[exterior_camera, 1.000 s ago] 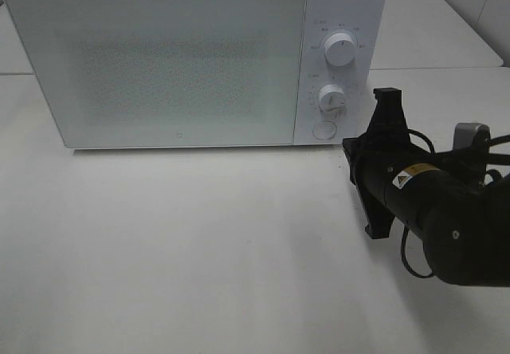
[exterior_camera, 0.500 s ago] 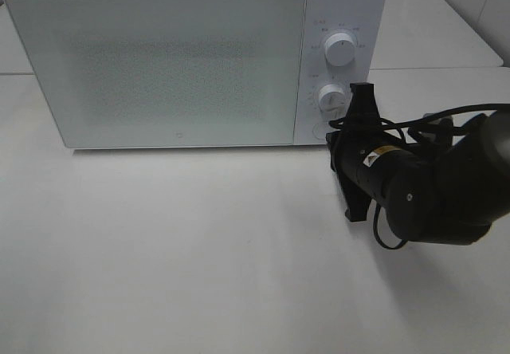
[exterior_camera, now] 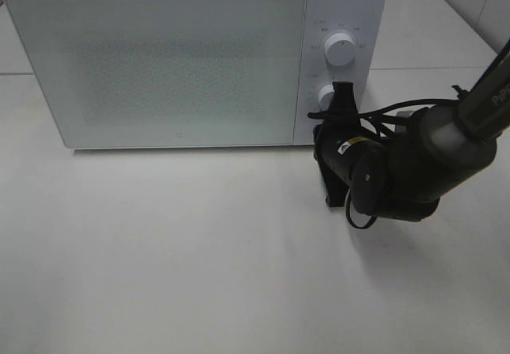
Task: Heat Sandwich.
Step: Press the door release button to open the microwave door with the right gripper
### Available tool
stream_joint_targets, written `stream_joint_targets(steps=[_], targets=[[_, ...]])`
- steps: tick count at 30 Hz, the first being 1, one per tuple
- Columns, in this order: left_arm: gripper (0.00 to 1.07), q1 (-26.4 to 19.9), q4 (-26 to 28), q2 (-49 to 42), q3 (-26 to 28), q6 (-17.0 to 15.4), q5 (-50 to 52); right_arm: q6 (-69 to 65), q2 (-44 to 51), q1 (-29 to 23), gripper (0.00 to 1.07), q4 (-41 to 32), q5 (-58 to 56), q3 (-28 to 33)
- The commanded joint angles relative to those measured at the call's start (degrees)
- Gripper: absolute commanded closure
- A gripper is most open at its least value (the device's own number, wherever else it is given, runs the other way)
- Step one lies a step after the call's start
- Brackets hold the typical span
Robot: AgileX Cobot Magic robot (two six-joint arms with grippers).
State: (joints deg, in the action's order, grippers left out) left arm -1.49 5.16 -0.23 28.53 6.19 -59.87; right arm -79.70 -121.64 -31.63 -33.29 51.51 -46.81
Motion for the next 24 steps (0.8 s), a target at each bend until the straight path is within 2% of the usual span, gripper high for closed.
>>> stream_joint_targets(steps=[1, 7, 15, 24], targets=[[0.07, -0.11, 0.29, -1.55, -0.11, -0.17, 0.92, 0.23, -0.86, 0.92, 1.07, -0.4, -0.11, -1.55], [0.07, -0.11, 0.29, -1.55, -0.11, -0.17, 0.92, 2.64, -1.89, 0.97, 1.07, -3.15, 2.35, -3.27], [0.07, -0.11, 0.29, -1.55, -0.11, -0.17, 0.92, 3.32, -1.78, 0.97, 1.07, -3.15, 13.58, -3.27], [0.07, -0.11, 0.29, -1.55, -0.11, -0.17, 0.92, 3.32, -1.78, 0.97, 1.07, -3.38, 14.09, -3.95]])
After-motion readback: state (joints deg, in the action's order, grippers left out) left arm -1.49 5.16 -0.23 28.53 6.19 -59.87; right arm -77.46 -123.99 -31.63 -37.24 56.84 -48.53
